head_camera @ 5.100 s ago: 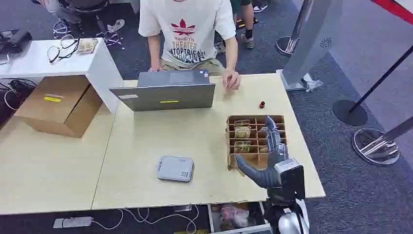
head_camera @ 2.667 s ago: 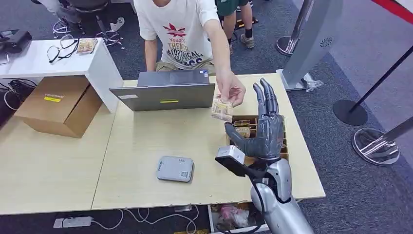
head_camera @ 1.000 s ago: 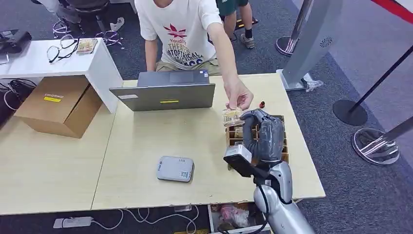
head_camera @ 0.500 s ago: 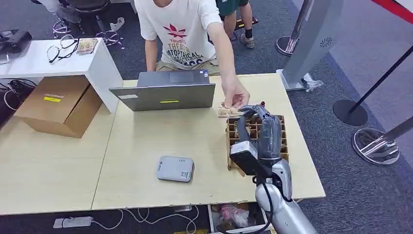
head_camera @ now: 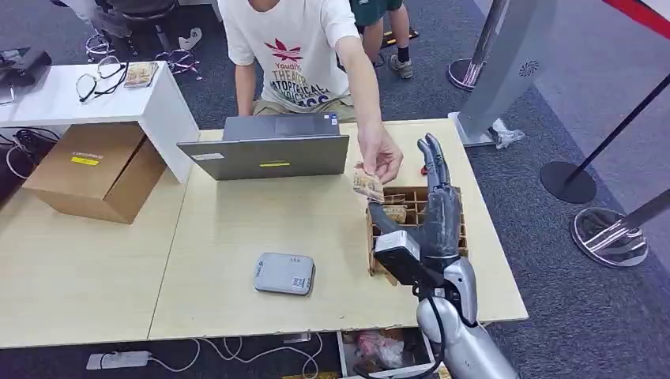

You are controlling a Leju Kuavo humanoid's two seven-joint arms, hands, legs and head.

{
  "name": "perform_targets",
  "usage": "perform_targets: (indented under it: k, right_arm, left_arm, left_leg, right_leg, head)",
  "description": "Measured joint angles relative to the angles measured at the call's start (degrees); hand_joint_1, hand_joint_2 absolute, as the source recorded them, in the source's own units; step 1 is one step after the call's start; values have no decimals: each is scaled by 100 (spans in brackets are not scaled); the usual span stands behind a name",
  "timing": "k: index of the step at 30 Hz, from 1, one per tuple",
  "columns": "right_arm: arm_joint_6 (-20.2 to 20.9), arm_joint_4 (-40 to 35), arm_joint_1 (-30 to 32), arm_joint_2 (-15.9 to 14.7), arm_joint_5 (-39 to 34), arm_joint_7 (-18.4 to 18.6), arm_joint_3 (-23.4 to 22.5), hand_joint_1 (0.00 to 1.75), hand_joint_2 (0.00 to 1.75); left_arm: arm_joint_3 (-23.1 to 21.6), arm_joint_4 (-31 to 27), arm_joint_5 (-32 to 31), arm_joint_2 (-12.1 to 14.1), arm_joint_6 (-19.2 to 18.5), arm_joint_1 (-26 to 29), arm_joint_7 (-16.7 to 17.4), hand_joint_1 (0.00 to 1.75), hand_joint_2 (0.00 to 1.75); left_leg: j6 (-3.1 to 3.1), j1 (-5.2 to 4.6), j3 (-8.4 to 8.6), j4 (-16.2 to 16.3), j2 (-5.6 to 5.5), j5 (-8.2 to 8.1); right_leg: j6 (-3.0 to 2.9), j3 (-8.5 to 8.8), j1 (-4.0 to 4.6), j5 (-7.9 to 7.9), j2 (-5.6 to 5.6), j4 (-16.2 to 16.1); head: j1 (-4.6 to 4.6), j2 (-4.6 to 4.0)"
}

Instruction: Pass the card to the sensor for recognition and then transmit it.

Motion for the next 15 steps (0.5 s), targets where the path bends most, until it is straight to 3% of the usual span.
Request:
perform_targets:
  k: [15]
  right_arm:
    - [59, 9, -257, 0, 15, -4, 68, 0, 175]
  left_arm:
    - [0, 0, 15, 0, 0, -49, 24, 0, 0]
  left_leg:
    - [0, 0, -1, 0, -1, 0]
  right_leg:
    - [1, 1, 0, 1, -1, 1]
  head:
    - [2, 0]
